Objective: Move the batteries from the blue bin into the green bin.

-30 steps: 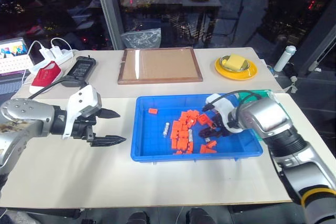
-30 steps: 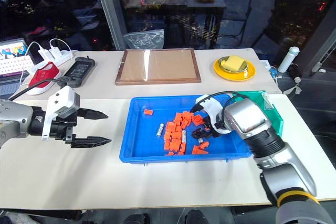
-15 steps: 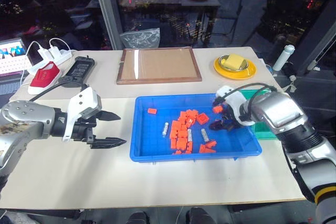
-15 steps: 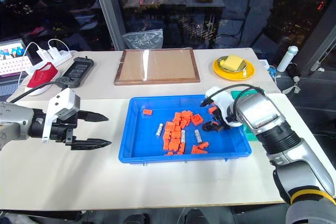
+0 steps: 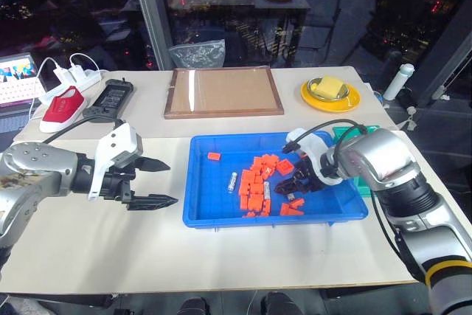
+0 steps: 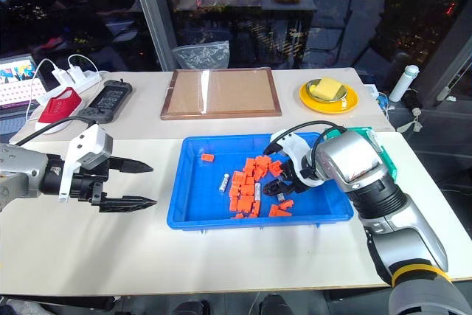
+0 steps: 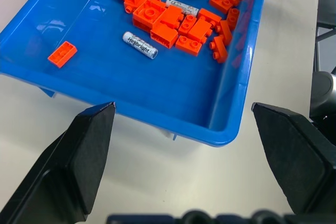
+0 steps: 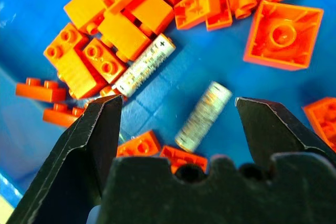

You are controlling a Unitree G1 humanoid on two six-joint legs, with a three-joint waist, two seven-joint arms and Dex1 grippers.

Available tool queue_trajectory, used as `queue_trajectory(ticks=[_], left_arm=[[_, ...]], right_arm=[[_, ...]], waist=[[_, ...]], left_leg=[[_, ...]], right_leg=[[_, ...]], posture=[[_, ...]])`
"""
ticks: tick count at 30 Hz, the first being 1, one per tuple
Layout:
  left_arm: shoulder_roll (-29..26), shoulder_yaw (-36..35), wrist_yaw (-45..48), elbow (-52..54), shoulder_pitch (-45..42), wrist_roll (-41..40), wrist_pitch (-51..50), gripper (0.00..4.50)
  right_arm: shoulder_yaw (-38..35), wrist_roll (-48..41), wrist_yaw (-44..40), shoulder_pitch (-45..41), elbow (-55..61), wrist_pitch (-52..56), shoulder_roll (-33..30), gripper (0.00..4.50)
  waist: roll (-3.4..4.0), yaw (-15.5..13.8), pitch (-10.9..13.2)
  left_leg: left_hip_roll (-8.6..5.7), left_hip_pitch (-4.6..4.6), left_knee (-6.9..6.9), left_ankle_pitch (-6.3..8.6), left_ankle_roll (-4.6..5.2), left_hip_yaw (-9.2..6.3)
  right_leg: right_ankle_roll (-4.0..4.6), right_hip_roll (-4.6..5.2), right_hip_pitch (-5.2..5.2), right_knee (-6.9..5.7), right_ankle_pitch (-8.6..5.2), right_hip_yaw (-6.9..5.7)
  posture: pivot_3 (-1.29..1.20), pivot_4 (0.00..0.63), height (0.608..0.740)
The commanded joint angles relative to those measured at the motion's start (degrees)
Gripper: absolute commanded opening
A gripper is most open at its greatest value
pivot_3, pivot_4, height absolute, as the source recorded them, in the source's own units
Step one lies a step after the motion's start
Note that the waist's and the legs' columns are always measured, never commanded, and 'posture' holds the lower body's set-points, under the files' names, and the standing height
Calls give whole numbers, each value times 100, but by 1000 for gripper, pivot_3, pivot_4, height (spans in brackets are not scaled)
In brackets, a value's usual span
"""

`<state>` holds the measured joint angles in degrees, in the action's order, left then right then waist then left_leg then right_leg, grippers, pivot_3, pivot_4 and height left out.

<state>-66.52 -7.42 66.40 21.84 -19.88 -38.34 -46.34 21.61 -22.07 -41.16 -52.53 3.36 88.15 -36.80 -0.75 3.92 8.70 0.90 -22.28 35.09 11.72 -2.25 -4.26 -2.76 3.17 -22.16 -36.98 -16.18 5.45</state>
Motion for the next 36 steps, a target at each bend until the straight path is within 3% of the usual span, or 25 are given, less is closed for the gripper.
queue_trajectory(ticks=[1, 7, 8, 10, 17, 19, 22, 25, 30, 36], left_arm=[[-56, -167, 24, 121, -16, -39, 35, 4500], [-48, -267, 15, 170, -38, -179, -38, 4500], [-56, -265, 7, 172, -36, -181, -35, 4500], [-65, -259, -2, 167, -37, -187, -27, 4500], [-48, -163, 12, 87, -103, -143, 13, 4500], [-44, -143, 22, 75, -113, -136, 18, 4500], [-26, -91, 36, 31, -167, -121, 31, 4500], [107, -75, 28, 14, -371, -232, 33, 4500], [445, -155, -105, 108, -1096, -876, -400, 4500], [578, 96, -159, 72, -1436, -834, -440, 4500]], right_arm=[[28, 132, 212, 44, -177, -172, 9, 4014], [152, 229, 404, 106, -352, -378, 81, 4014], [163, 232, 424, 116, -359, -402, 93, 3511], [188, 229, 457, 137, -352, -440, 109, 2989], [697, 397, 201, 216, 21, -1112, -307, 550], [608, 356, 143, 172, 93, -1145, -351, 289], [407, 284, -7, 36, 229, -1212, -482, 288], [-244, 17, -442, 2, 491, -1790, -722, 288], [-1264, -131, -1344, -156, 433, -2731, -1886, 288], [-1228, 686, -1348, -138, -824, -3398, -2784, 288]], waist=[[0, -5, 0], [0, 2, 0], [0, 9, 0], [0, 14, 0], [0, -1, 0], [0, 1, 0], [0, 0, 0], [-1, -3, 2], [-3, -89, 4], [-5, -105, 3]], left_leg=[[0, 0, 0, 0, 0, 0], [-1, 0, 0, 0, 0, 0], [1, 2, 0, 0, 0, 0], [2, 3, -1, 0, 0, 0], [1, 2, -1, 0, 0, 1], [0, 1, 0, 0, 0, 1], [1, 0, -1, 0, 0, 1], [0, -2, -1, 0, 0, 1], [-5, -8, 3, 0, 0, -2], [-2, 2, -2, 1, 1, 6]], right_leg=[[0, 0, 0, 0, 0, 0], [0, 1, 0, 1, 0, 0], [0, 0, 0, 1, 0, 0], [0, -2, 0, -1, 0, 0], [-1, -1, 1, 1, 0, 1], [-1, 0, 2, 4, -1, 0], [-1, -1, 0, 3, 0, 0], [-1, 0, -1, 3, 0, 0], [-5, 4, 5, 13, -3, -4], [-5, 5, 8, 18, -3, -1]], posture=[[0, 150, 740], [0, 150, 740], [0, 150, 740], [0, 150, 740], [0, 150, 740], [0, 150, 740], [0, 150, 740], [0, 150, 740], [0, 150, 740], [0, 150, 740]])
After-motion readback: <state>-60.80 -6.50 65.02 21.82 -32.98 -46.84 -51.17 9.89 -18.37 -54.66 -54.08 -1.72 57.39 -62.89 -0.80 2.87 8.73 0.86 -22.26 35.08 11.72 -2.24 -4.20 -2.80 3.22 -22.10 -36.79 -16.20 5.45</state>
